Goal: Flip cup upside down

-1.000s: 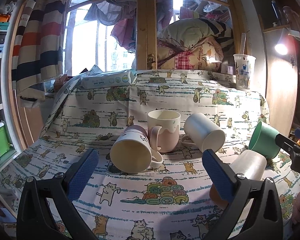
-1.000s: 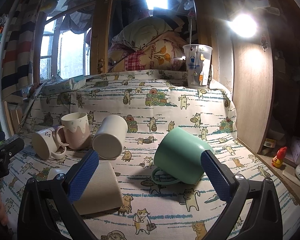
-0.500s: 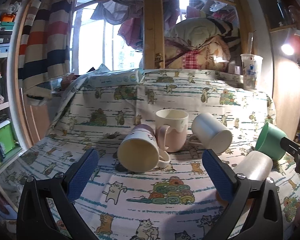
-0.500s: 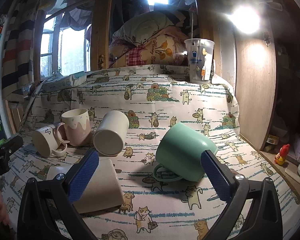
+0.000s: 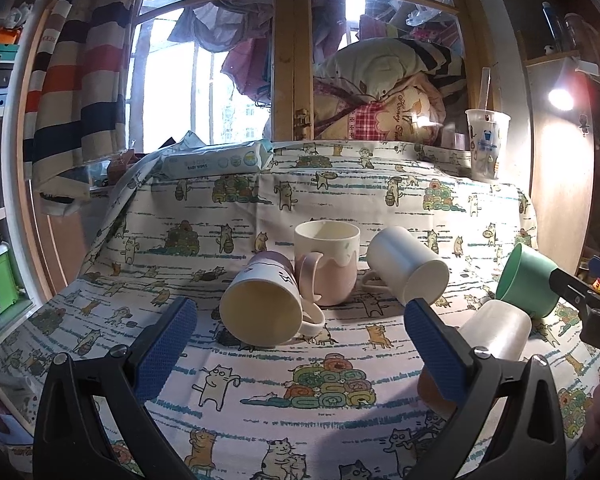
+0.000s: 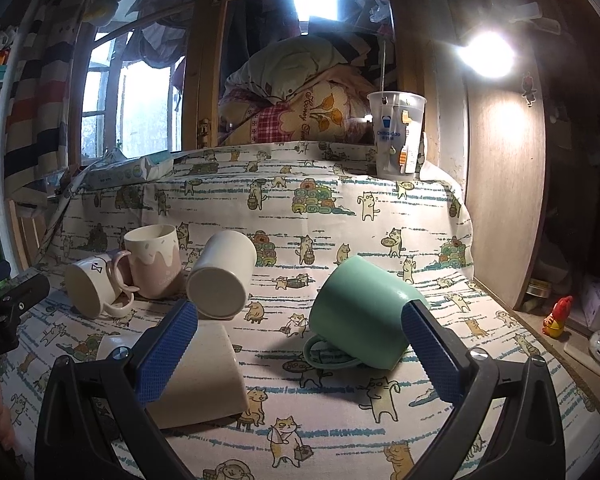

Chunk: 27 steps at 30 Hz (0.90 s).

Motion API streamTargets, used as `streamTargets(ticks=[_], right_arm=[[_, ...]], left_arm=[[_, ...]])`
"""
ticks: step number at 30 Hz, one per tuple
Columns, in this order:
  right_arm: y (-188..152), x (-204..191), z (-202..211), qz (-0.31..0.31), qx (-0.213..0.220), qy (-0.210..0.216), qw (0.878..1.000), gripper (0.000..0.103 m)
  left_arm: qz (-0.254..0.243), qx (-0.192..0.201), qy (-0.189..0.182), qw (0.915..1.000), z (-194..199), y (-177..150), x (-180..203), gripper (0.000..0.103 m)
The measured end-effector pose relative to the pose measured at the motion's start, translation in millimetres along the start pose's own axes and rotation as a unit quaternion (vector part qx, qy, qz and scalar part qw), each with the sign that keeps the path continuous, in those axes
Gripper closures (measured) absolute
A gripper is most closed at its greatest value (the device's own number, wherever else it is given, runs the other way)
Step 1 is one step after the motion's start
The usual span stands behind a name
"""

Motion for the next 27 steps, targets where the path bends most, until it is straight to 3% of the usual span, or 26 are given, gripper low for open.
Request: streamTargets(ticks=[27], right_arm=[[0.5,1.0,-0.2,-0.001,-0.001,0.000,1.000,0.000]], left_arm=[[-0.003,-0.004,-0.004,1.0000,1.4,3.2,1.8,0.000]])
Point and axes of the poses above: each gripper's, at about its wrist camera, not at the fingertips, and z roughly against the way its jaws point, x to its right, y to its top, the point moved 5 cm from there along -z, roughly the way its jaws point, and after that the axes turned 1 degree about x, right-handed, at the moved point
